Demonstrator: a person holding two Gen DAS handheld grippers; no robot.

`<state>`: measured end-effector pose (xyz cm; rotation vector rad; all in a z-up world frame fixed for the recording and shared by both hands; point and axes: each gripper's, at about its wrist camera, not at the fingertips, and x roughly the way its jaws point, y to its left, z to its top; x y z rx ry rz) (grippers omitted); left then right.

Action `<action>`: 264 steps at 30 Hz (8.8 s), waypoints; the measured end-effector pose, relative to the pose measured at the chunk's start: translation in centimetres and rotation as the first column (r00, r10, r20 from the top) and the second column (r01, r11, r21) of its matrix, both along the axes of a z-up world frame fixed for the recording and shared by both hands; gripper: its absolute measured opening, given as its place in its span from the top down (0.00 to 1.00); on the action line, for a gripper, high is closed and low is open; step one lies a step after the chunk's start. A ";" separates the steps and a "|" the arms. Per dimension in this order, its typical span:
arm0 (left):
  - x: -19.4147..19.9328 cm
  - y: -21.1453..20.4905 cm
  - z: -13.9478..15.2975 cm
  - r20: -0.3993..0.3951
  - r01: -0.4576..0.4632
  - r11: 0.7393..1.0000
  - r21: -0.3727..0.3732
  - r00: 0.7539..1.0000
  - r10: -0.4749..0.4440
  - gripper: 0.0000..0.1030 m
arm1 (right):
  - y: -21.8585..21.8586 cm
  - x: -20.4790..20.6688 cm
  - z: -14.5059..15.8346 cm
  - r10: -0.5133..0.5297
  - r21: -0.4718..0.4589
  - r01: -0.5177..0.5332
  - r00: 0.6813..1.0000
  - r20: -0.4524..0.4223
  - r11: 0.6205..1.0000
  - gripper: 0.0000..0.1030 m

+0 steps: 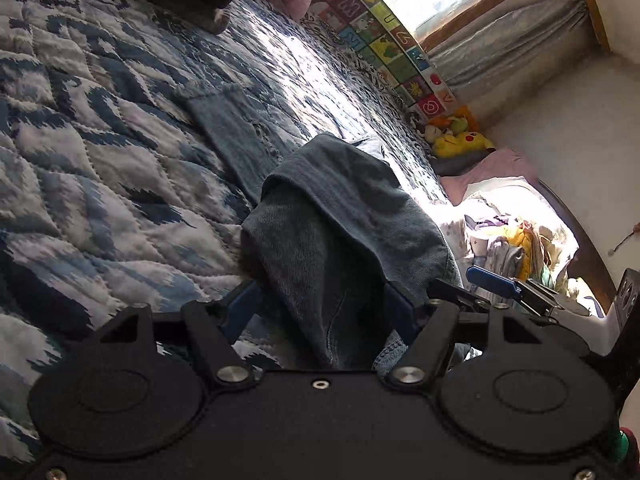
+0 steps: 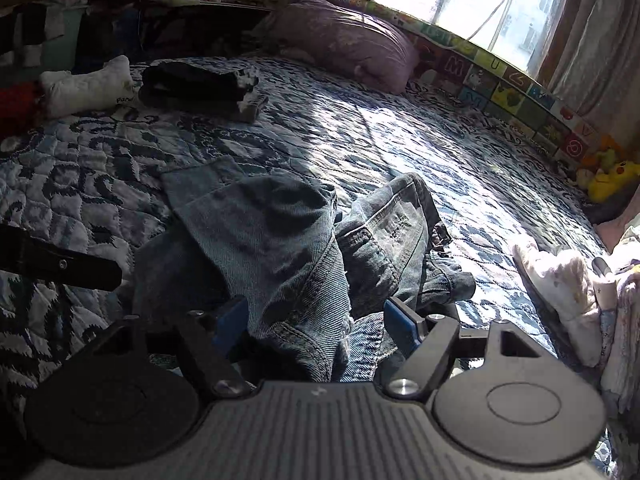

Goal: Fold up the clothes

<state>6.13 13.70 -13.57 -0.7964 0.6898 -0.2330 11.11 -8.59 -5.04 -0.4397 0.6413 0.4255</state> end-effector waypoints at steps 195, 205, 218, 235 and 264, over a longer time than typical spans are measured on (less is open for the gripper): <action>0.9 -4.8 6.0 -0.093 0.554 0.225 0.802 0.488 -0.868 0.95 | -19.8 0.6 1.2 0.387 0.395 -0.328 0.919 -0.078 0.858 0.84; -2.0 -3.4 2.7 -0.117 0.506 0.261 0.822 0.598 -0.793 0.95 | -18.5 -6.7 -3.3 0.388 -0.026 -0.393 0.914 -0.119 0.919 0.77; -4.9 -4.9 0.7 -0.101 0.430 0.284 0.857 0.681 -0.725 0.75 | -17.1 -5.6 2.4 0.279 0.320 -0.254 0.960 -0.034 0.913 0.39; -5.8 -4.8 0.6 -0.058 0.385 0.326 0.863 0.718 -0.694 0.75 | -12.1 -10.5 2.1 0.473 0.123 -0.459 0.871 -0.133 0.880 0.39; -9.3 -8.1 -0.3 -0.220 0.110 -0.192 0.975 0.560 -0.799 0.89 | -12.9 -12.2 -5.8 0.615 -0.550 -0.500 0.788 0.032 0.669 0.80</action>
